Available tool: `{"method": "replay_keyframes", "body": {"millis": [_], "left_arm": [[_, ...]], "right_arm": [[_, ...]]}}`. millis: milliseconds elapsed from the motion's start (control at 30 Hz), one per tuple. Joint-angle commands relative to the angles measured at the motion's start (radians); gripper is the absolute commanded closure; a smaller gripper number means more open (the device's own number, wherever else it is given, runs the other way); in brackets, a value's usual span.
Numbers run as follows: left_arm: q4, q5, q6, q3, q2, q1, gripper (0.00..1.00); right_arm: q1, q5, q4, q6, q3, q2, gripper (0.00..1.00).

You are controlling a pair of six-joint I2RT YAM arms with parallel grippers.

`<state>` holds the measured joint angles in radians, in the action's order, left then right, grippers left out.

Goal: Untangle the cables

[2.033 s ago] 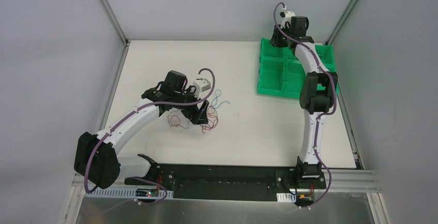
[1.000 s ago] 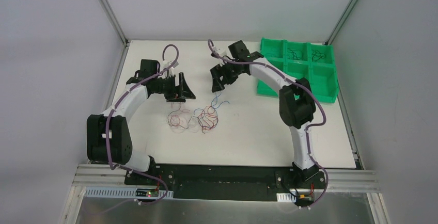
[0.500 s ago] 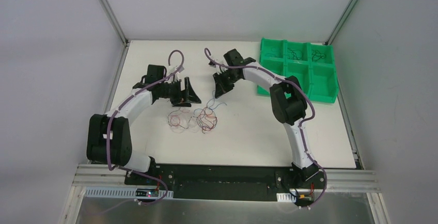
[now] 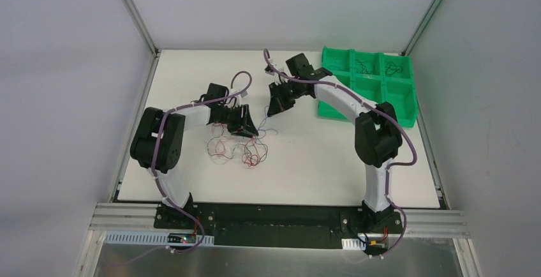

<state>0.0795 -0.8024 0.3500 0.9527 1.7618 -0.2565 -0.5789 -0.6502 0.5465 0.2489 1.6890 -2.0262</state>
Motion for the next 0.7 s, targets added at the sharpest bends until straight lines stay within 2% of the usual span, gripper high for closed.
{"method": "replay_keyframes", "body": {"millis": [0, 67, 133, 367, 467, 667], "left_arm": [[-0.063, -0.064, -0.021, 0.042, 0.018, -0.03, 0.68], [-0.054, -0.075, -0.04, 0.024, -0.013, -0.029, 0.84], [-0.015, -0.076, -0.073, 0.006, -0.054, -0.024, 0.93], [0.152, -0.079, -0.162, -0.072, -0.173, 0.039, 1.0], [0.253, -0.045, -0.23, -0.075, -0.179, 0.07, 1.0], [0.354, -0.02, -0.297, -0.064, -0.168, 0.136, 1.0]], "right_arm": [[0.028, -0.001, -0.027, -0.055, -0.024, 0.085, 1.0], [0.057, 0.019, -0.04, -0.078, -0.02, 0.11, 1.0], [0.088, 0.047, -0.068, -0.112, -0.014, 0.148, 1.0], [0.213, 0.175, -0.17, -0.228, 0.066, 0.29, 1.0], [0.255, 0.227, -0.2, -0.259, 0.117, 0.337, 1.0], [0.334, 0.312, -0.258, -0.324, 0.267, 0.377, 1.0]]}}
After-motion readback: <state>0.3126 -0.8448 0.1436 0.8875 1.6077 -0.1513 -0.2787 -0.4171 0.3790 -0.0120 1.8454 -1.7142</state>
